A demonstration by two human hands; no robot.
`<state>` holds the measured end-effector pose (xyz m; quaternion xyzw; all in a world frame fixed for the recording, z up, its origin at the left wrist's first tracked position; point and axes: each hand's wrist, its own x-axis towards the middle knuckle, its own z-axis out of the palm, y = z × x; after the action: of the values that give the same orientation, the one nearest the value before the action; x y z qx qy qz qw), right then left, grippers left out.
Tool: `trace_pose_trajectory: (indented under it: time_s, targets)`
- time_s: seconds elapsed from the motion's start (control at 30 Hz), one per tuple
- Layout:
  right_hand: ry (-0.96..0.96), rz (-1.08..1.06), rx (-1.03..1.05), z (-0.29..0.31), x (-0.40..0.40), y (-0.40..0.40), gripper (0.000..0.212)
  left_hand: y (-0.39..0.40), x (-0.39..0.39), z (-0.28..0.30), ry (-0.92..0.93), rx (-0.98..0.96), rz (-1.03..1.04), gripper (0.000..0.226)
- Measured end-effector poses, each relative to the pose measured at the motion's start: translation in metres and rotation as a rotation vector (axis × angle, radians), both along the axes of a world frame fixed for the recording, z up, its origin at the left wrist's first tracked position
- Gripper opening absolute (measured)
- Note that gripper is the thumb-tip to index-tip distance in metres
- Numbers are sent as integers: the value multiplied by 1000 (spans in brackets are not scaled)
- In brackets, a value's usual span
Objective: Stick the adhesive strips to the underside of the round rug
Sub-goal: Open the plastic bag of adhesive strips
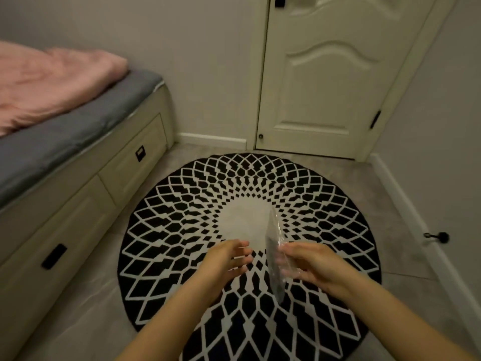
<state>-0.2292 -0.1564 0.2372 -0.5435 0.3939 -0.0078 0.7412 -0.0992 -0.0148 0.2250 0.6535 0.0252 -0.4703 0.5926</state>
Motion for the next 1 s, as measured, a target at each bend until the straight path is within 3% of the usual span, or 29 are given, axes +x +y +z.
trace_pose_trajectory:
  time_s: [0.13,0.33,0.47,0.63,0.73,0.83,1.0]
  targets:
    - [43,85,-81,23,-37,11,17,22,-27,21,-23,11,-36,15]
    - [122,89,-72,12,-58,25,15,43,-55,4,50,14,-104,13]
    - [197,191,-146,6,-52,37,9,47,-57,-3,-4,-30,-186,16]
    - [276,245,-341,-10,-53,56,9,47,-64,-13,-101,105,-251,11]
    - [298,292,-454,-23,-56,71,23,46,-71,-21,-158,183,-268,7]
    - [286,309,-541,-34,-57,80,30,46,-74,-25,-12,155,-266,3]
    - [249,321,-551,-39,-53,80,18,49,-68,-28,137,47,-198,15]
